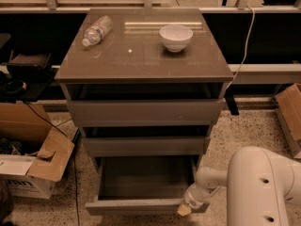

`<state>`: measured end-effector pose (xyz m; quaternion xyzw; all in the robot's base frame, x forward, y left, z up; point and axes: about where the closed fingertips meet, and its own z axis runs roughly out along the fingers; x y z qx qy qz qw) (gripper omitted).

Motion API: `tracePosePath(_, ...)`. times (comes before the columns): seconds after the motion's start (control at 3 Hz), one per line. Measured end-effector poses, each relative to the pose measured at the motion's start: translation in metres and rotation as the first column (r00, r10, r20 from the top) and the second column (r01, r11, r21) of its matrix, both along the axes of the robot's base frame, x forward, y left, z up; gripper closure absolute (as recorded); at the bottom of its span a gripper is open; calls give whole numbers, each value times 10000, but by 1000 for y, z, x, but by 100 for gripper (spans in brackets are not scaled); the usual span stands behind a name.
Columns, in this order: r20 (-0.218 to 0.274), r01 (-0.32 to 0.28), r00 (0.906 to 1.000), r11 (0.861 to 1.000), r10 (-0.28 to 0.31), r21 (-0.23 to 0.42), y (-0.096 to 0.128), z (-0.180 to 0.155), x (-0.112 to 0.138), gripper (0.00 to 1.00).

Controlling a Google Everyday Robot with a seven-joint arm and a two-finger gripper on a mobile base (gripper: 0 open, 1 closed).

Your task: Close bottom drawer

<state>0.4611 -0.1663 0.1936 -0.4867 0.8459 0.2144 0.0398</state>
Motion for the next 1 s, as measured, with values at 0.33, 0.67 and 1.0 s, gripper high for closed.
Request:
tracePosePath(0.33, -8, 33, 10000, 10000, -33, -24, 1, -1, 2, 100)
tracePosePath(0.67, -95, 108, 9999, 9998, -110, -163, 2, -9, 0, 100)
tracePosePath(1.0, 508, 116, 9987, 9993, -99, -342, 8, -16, 22, 100)
